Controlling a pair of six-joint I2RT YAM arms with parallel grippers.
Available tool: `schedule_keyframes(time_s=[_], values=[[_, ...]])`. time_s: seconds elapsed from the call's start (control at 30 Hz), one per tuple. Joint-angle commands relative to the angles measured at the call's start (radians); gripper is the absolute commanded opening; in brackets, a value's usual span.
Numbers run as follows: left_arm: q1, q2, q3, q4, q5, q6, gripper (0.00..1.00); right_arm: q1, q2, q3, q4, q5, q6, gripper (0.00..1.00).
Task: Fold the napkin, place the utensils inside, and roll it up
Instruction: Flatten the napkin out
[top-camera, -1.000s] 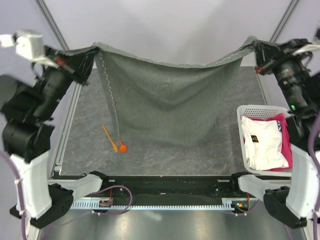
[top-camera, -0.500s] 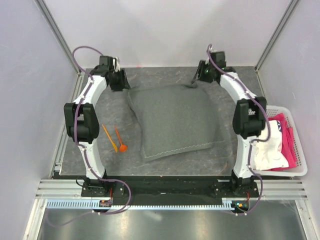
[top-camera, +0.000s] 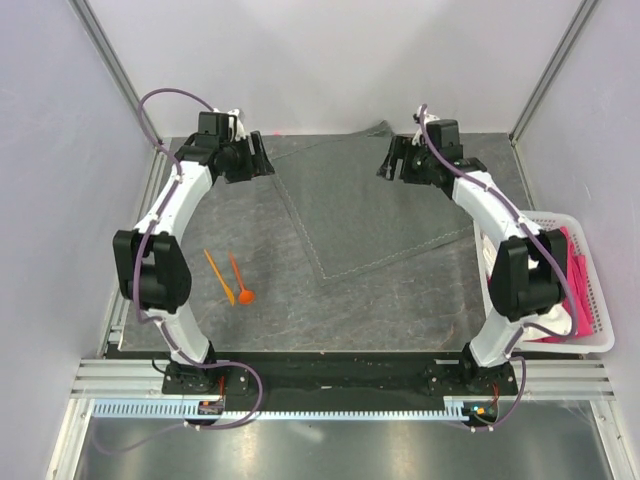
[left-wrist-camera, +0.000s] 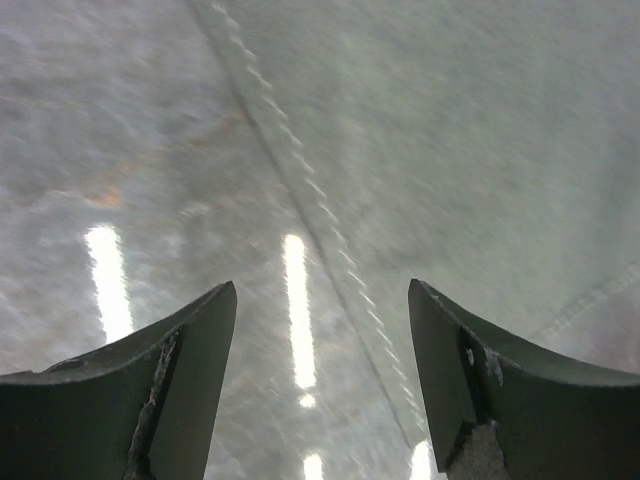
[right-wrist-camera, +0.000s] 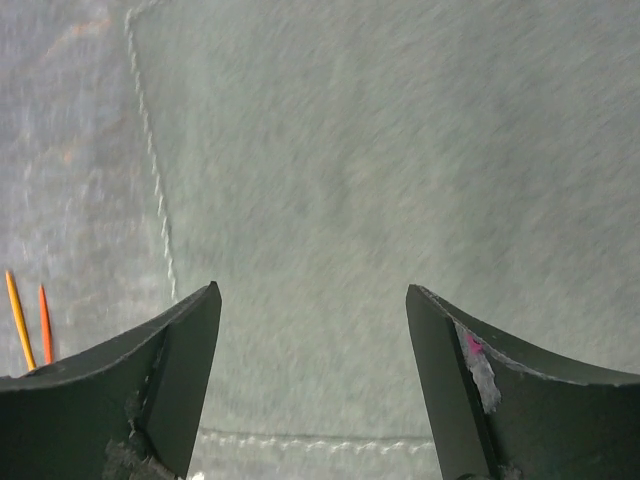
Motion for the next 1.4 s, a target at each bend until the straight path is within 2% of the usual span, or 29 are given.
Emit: schedule_keyframes(time_s=[0.0, 0.03, 0.07, 0.23, 0.47, 0.77, 1.13, 1.37], values=[[-0.014, -0.167, -0.079, 0.05, 0.154, -0.073, 0.77, 0.092, -0.058, -0.142, 0.023, 0.05, -0.02, 0.83], [-0.014, -0.198, -0.089, 0.044, 0.168, -0.073, 0.78, 0.112, -0.062, -0.157, 0.026, 0.053, -0.02, 0.83], [-0.014, -0.224, -0.095, 0.032, 0.18, -0.064, 0.9, 0.157, -0.067, -0.169, 0.028, 0.07, -0.023, 0.83], [-0.014, -0.362, -0.103, -0.05, 0.236, 0.021, 0.94, 0.289, -0.04, -0.229, 0.069, 0.095, 0.006, 0.82], [-0.012, -0.465, -0.254, 0.016, 0.162, 0.027, 0.95, 0.455, 0.042, -0.261, 0.092, 0.231, 0.022, 0.82], [-0.012, -0.563, -0.374, 0.05, 0.098, 0.068, 0.96, 0.63, 0.111, -0.271, 0.0, 0.397, 0.08, 0.82], [-0.012, -0.666, -0.396, 0.068, 0.056, 0.076, 0.97, 0.82, 0.111, -0.331, -0.041, 0.403, 0.31, 0.81], [-0.012, -0.691, -0.399, 0.073, 0.052, 0.078, 0.98, 0.943, 0.134, -0.297, -0.041, 0.392, 0.405, 0.81]])
